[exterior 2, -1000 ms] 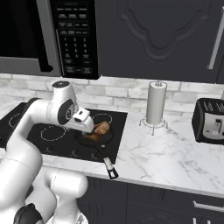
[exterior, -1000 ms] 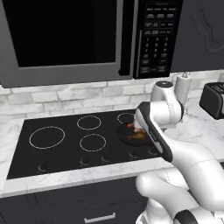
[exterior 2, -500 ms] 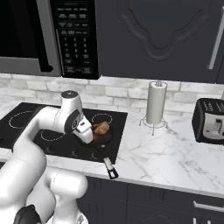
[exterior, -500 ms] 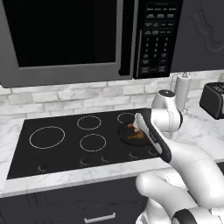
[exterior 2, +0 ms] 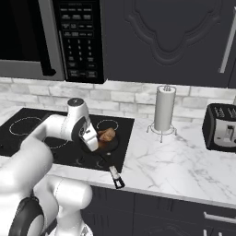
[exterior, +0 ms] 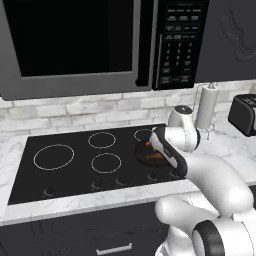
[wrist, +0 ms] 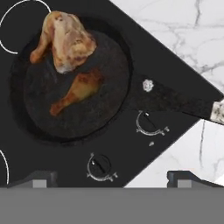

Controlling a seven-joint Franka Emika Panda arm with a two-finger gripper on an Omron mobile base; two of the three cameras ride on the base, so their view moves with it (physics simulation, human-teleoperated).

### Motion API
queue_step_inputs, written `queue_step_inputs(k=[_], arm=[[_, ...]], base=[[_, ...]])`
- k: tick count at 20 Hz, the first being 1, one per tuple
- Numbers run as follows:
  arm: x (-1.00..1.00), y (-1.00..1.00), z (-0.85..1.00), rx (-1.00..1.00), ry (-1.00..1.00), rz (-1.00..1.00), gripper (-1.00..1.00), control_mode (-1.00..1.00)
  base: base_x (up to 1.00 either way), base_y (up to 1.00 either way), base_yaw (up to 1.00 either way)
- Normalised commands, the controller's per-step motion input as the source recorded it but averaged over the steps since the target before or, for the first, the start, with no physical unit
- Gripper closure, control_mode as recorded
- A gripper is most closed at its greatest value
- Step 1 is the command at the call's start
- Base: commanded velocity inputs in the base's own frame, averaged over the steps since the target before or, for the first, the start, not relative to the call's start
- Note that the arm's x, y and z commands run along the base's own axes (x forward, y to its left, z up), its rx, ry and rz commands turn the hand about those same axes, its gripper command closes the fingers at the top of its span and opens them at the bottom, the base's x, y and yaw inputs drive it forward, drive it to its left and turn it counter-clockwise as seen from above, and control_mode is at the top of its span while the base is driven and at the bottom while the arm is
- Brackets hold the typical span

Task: Take the chicken drumsticks from the pan and place one on each plate on the dining counter.

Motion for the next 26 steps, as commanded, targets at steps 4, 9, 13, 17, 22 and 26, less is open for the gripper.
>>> queue_step_inputs(k=[4, 9, 13, 17, 22, 26], arm=[[0.27, 0.02, -0.30, -0.20, 0.00, -0.01, -1.00, -1.00], [0.43, 0.00, -0.19, -0.05, 0.00, 0.00, -1.00, -1.00], [0.34, 0.00, -0.17, 0.00, 0.00, 0.00, -1.00, -1.00], [0.24, 0.00, -0.18, 0.00, 0.00, 0.00, -1.00, -1.00], [0.11, 0.00, -0.23, 0.00, 0.00, 0.00, -1.00, -1.00], [0.09, 0.00, -0.19, 0.00, 0.00, 0.00, -1.00, -1.00]], base=[[0.00, 0.00, 0.00], [0.00, 0.00, 0.00], [0.00, 0.00, 0.00], [0.00, 0.00, 0.00], [0.00, 0.00, 0.00], [0.00, 0.00, 0.00]])
